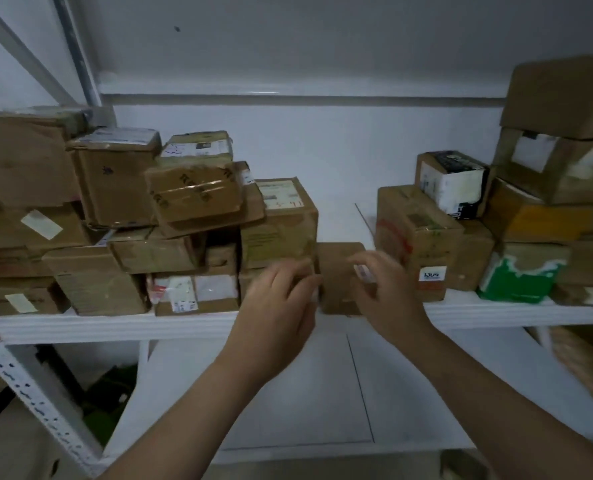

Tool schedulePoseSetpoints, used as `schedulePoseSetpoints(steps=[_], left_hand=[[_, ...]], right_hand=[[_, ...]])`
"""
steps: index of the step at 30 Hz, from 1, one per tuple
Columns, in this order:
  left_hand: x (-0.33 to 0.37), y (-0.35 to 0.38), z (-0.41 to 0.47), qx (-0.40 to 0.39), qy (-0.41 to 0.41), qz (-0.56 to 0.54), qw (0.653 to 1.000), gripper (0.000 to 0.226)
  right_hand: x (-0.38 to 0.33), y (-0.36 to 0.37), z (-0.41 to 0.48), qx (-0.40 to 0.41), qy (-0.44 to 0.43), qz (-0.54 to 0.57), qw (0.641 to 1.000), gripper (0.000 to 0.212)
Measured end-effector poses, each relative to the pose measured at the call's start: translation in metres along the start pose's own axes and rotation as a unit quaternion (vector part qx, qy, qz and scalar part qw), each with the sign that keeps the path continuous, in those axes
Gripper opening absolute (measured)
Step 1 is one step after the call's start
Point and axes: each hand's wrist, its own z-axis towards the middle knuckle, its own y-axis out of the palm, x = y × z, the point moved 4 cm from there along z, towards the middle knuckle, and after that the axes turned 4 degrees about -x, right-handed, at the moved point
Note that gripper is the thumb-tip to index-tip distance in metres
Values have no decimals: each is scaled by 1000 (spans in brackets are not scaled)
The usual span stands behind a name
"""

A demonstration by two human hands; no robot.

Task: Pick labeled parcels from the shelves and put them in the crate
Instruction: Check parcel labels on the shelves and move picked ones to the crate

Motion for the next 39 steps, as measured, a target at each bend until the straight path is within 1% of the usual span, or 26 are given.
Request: schedulePoseSetpoints(steps=[4, 7, 10, 12, 13, 15, 17, 19, 21, 22, 23, 24, 25, 26, 27, 28, 29, 31, 32, 33, 34, 35, 37, 39], left_hand=[[23, 65, 0, -118, -22, -10, 993, 44], [34, 100, 15, -169, -36, 11, 985, 59], [35, 126, 32, -216, -57, 72, 972, 77], [35, 138, 36, -243, -78, 119, 959, 77], [36, 141, 36, -243, -87, 126, 958, 73], [39, 139, 37, -223, -93, 112, 964, 57], [45, 133, 35, -196, -74, 104, 972, 45], [51, 125, 28, -162, -54, 110, 979, 45], [58, 111, 16, -122, -75, 74, 987, 48], [61, 103, 10, -98, -106, 43, 989, 50], [65, 96, 5, -76, -136, 17, 988, 51], [70, 90, 2, -60, -153, -3, 986, 52], [77, 87, 0, -53, -153, -14, 987, 52], [84, 85, -2, -54, -144, -25, 988, 53], [90, 82, -2, -60, -137, -39, 988, 54], [93, 79, -1, -68, -135, -57, 987, 55], [93, 77, -1, -77, -138, -79, 984, 56], [93, 70, 2, -112, -144, -153, 971, 54], [92, 66, 4, -120, -157, -204, 959, 47], [91, 61, 8, -117, -186, -264, 939, 39], [90, 54, 12, -95, -225, -332, 911, 35], [87, 48, 17, -59, -261, -390, 881, 36], [87, 32, 29, 23, -309, -456, 834, 51], [88, 12, 41, 107, -321, -501, 796, 63]], right_hand=[[51, -6, -35, -82, 38, -73, 993, 32], [71, -12, -46, -133, 60, -94, 985, 34], [83, -19, -48, -149, 66, -93, 982, 33], [89, -24, -48, -161, 69, -93, 980, 31], [91, -25, -49, -167, 72, -88, 979, 31], [97, -27, -49, -177, 73, -67, 979, 32], [103, -28, -51, -183, 82, -36, 979, 34], [107, -29, -52, -183, 95, -1, 978, 35], [105, -29, -53, -177, 116, 61, 975, 36], [101, -29, -52, -174, 137, 114, 969, 34], [95, -28, -51, -174, 165, 187, 952, 31], [88, -27, -50, -180, 199, 279, 922, 26], [80, -25, -50, -189, 236, 360, 883, 24], [72, -24, -49, -197, 263, 420, 846, 25], [65, -23, -48, -198, 278, 449, 826, 27], [61, -24, -47, -189, 285, 459, 820, 28], [59, -26, -45, -175, 284, 454, 826, 29], [59, -30, -43, -143, 255, 422, 858, 33], [59, -34, -42, -130, 228, 401, 878, 34], [58, -39, -41, -118, 195, 378, 897, 34], [56, -43, -42, -106, 161, 356, 915, 33], [55, -46, -43, -94, 129, 333, 929, 33], [49, -52, -48, -72, 58, 271, 958, 33], [44, -57, -54, -45, -19, 190, 981, 41]])
